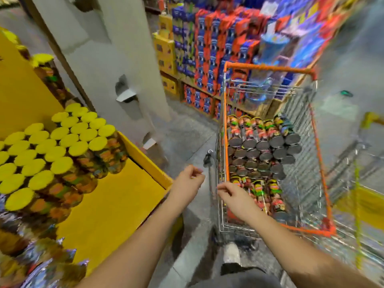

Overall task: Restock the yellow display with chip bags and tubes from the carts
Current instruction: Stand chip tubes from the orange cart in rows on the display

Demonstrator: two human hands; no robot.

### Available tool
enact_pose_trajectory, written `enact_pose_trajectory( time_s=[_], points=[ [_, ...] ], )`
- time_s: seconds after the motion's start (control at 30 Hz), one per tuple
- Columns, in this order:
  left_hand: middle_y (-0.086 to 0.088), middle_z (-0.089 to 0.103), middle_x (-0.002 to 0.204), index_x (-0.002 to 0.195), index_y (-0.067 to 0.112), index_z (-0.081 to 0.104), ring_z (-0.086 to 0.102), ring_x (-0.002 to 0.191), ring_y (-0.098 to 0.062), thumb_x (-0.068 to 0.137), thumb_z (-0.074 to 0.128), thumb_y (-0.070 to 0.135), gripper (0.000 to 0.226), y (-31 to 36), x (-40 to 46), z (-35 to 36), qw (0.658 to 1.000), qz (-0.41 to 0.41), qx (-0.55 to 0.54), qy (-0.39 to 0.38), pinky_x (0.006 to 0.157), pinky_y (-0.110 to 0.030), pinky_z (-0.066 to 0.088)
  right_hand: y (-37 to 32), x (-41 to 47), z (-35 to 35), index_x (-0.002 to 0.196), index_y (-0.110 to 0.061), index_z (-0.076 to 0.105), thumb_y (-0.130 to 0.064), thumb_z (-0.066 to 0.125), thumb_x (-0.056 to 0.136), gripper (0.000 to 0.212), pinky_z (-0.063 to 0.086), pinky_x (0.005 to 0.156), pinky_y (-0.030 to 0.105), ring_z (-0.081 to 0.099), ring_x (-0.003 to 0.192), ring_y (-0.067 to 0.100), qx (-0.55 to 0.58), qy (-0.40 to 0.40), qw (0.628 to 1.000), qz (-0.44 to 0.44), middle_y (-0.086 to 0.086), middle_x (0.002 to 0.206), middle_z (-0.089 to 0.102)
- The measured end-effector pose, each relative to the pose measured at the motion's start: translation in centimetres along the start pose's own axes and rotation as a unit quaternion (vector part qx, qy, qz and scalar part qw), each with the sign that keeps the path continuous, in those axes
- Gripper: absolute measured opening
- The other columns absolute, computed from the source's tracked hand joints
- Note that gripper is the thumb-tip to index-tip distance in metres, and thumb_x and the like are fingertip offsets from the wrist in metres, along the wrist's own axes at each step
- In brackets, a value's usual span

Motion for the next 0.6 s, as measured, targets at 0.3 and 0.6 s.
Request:
enact_pose_trajectory(
  time_s=[0.3, 0.6],
  points=[
    [0.004, 0.061, 0.078, 0.089, 0.022, 0.061, 0.06, 0.076, -0.017, 0.09, 0.06, 0.025, 0.003, 4.0, 7.1, 17.9, 0.986, -0.061, 0.038, -0.153, 0.063, -0.025, 0.042, 16.8, 3.2, -10.9, 0.109, -0.023, 0.06, -0.023, 0.047, 0.1, 0.015, 0.043, 0.065, 0.025, 0.06, 0.078, 0.018, 0.041, 0.025, 0.98, 0.194, -0.004, 0.099, 0.067],
    [-0.005, 0.049, 0.069, 0.085, 0.007, 0.057, 0.043, 0.041, -0.012, 0.093, 0.054, 0.012, 0.01, -5.1, 12.1, 29.1, 0.915, -0.376, -0.047, -0.14, 0.043, -0.017, 0.032, 32.2, 7.6, -12.7, 0.116, 0.005, 0.063, -0.012, 0.058, 0.093, 0.029, 0.041, 0.045, 0.011, 0.062, 0.109, 0.034, 0.099, -0.015, 0.911, 0.4, 0.022, 0.118, 0.065]
  ],
)
Point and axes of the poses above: each hand's wrist, its own x-axis towards the middle knuckle, its own z-axis out of the palm, y = z × x, the point moved 8 cm from there along x, towards the middle knuckle
